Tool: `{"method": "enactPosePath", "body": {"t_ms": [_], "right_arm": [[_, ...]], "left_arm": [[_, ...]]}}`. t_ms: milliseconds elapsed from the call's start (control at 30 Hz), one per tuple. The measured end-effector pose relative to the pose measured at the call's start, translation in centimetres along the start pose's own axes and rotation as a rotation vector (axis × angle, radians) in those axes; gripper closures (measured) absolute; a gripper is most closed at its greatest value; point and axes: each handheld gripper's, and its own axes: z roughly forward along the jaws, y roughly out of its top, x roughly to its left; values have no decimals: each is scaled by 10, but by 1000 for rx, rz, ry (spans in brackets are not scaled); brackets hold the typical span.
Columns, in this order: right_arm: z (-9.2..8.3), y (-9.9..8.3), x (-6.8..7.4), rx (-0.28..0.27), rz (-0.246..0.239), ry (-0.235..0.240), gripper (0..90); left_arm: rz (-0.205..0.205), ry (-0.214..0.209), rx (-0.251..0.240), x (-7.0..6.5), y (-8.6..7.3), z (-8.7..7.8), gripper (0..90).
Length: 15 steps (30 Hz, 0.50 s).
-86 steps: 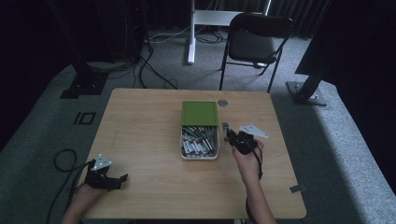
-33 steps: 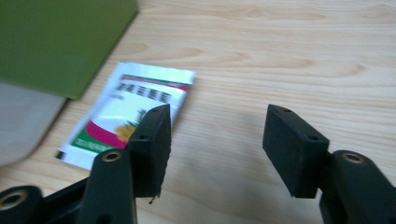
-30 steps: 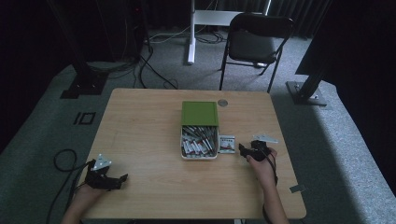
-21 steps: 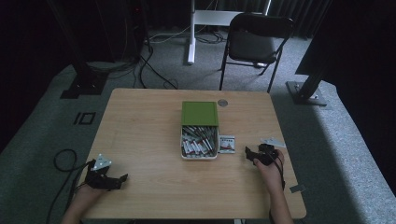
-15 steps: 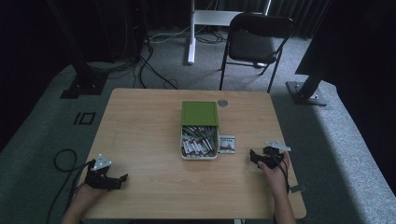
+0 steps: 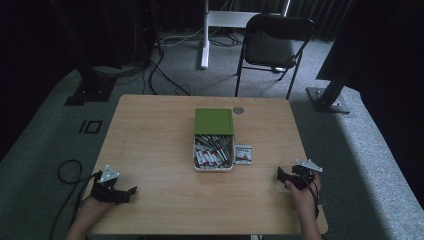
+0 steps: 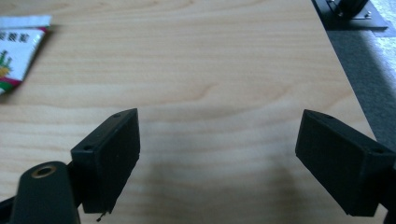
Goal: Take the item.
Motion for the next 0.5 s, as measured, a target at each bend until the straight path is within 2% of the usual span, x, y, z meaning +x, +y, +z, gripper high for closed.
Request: {"method": "enactPosePath", "body": {"t_ms": [67,200,500], "right_arm": [[-1,-5,0,12,1,-19,137],[-4,-13,0,35,4,-23,136],[-14,-22,-2,36,22,-48,138]], "left_arm": [[0,0,-2,0,0,0,14],[0,0,-1,0,0,0,14],[0,0,-2,0,0,0,14]]}}
